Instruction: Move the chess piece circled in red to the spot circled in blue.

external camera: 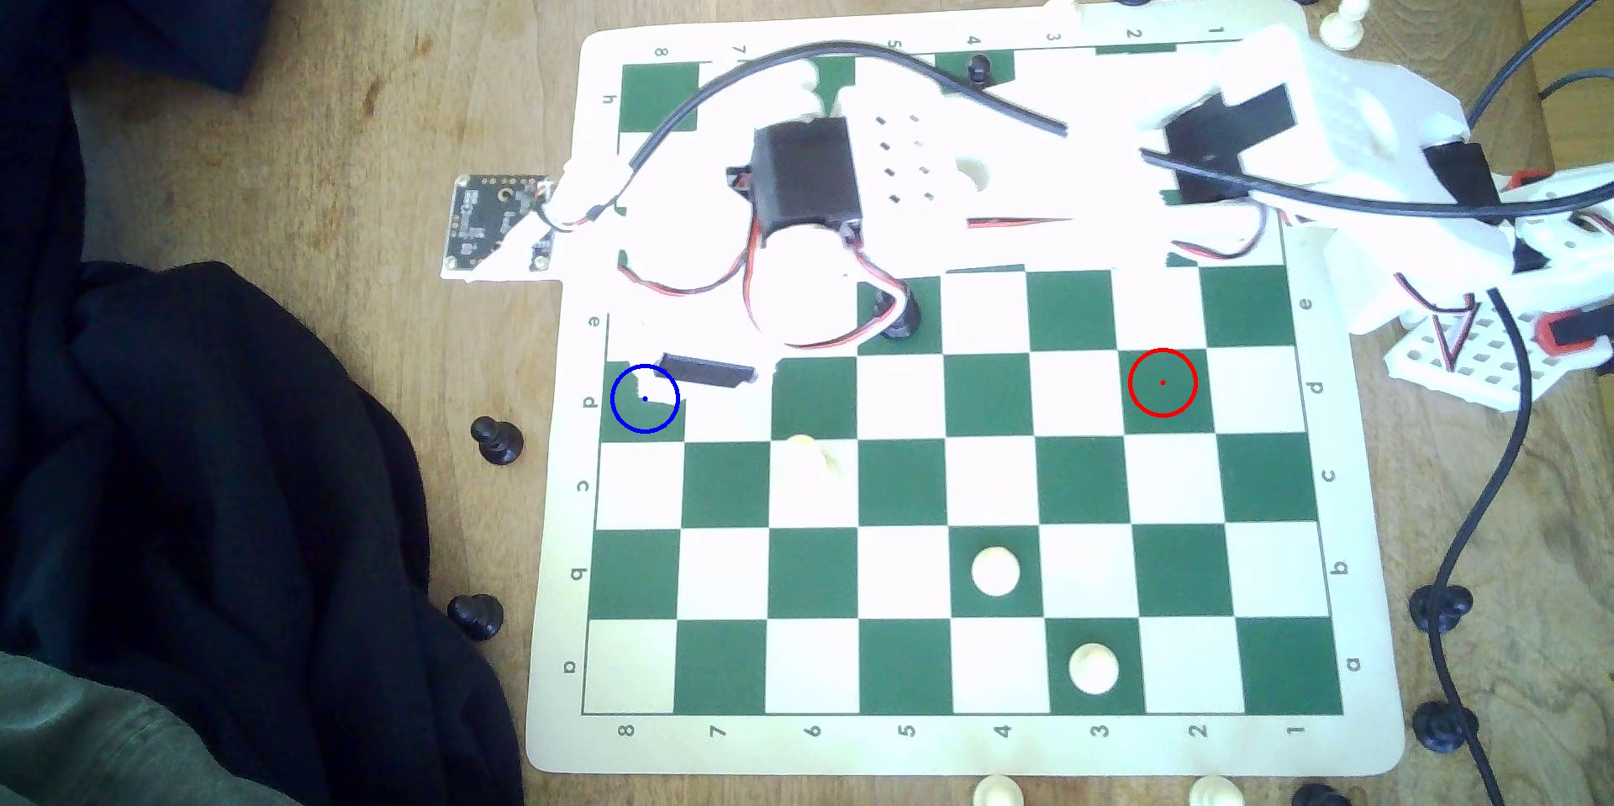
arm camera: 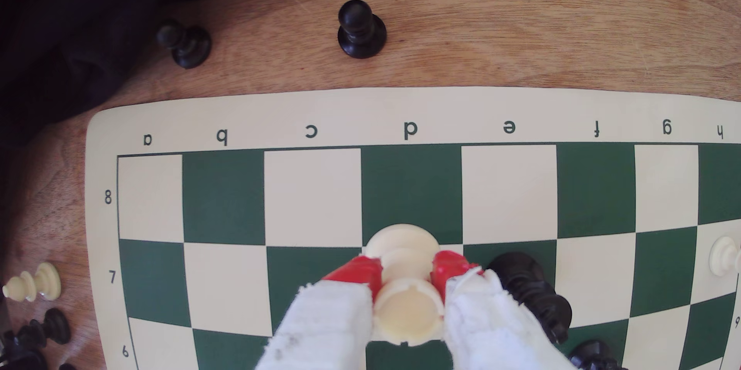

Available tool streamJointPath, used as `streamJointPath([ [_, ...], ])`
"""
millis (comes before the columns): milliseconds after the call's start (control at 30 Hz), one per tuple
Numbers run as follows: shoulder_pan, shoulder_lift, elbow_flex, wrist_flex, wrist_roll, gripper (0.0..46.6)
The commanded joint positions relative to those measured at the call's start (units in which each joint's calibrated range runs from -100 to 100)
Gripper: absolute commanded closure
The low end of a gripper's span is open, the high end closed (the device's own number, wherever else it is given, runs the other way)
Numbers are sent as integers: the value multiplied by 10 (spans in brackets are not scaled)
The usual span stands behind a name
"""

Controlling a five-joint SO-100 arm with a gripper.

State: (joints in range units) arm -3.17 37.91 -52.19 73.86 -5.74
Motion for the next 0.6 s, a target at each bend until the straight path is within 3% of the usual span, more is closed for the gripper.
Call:
streamJointPath([
  [0,5,16,-93,-11,7,463],
  [100,11,63,-147,-7,16,463],
  [567,10,116,-173,-54,15,463],
])
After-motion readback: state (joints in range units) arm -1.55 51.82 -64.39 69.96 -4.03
